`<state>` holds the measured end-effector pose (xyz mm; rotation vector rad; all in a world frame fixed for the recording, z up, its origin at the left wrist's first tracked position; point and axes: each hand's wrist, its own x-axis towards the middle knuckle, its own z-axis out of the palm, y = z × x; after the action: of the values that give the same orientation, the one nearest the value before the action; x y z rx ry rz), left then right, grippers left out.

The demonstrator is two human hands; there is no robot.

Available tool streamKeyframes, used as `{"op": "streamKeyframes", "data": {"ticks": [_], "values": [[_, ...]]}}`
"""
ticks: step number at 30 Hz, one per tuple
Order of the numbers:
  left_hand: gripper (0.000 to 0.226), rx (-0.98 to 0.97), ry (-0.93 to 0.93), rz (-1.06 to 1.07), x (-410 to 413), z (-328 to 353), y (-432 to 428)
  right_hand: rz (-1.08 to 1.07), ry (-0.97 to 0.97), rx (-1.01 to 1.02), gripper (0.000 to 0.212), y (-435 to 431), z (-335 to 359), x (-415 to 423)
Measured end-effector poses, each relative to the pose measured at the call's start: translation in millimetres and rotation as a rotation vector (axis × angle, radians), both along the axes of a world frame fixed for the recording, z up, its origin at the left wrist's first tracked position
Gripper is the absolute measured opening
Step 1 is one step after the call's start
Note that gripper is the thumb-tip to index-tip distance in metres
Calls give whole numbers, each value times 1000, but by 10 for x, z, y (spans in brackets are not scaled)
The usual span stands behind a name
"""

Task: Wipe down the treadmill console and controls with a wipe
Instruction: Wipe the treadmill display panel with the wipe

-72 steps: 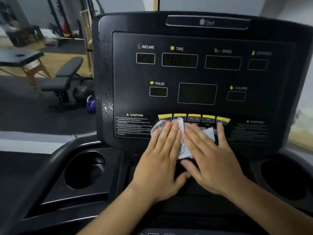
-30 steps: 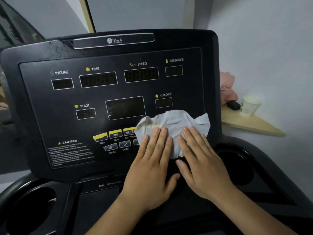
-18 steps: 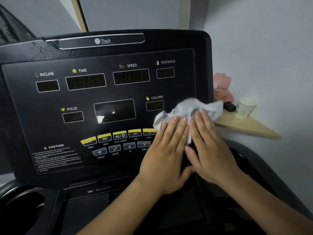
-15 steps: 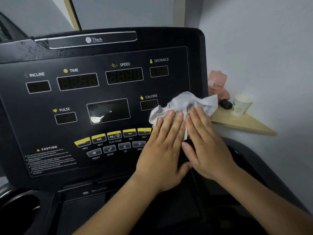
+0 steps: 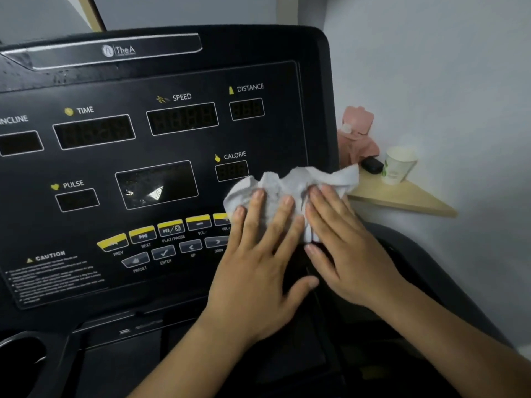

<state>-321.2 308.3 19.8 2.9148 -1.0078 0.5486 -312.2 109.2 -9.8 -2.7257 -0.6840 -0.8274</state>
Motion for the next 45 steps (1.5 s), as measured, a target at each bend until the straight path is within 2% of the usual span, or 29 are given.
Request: {"op": "streamKeyframes", "data": {"ticks": [5, 10, 12, 20, 28, 32, 35, 38, 45], "values": [[77, 42, -4, -10, -143, -214, 161, 76, 7, -64, 55, -114, -204, -168], [79, 2, -110, 68, 369, 344, -8, 8, -97, 81, 59, 118, 391, 377], [82, -20, -107, 102, 448, 495, -15, -19, -110, 71, 60, 140, 472, 442], [74, 48, 24, 3, -139, -121, 213, 69, -11, -107, 56, -144, -259, -232], [72, 35, -110, 65, 387, 370, -70, -20, -120, 57, 58, 33, 352, 358], [73, -7, -58, 29, 82, 31, 59, 15, -35, -20, 59, -83, -41, 4], [72, 44, -11, 19, -151, -201, 172, 76, 5, -109, 56, -183, -329, -281], [70, 47, -60, 1, 32, -6, 120, 64, -43, -88, 56, -153, -81, -65], [73, -25, -261, 125, 950, 1070, -92, -44, -136, 17, 62, 101, 1135, 872]]}}
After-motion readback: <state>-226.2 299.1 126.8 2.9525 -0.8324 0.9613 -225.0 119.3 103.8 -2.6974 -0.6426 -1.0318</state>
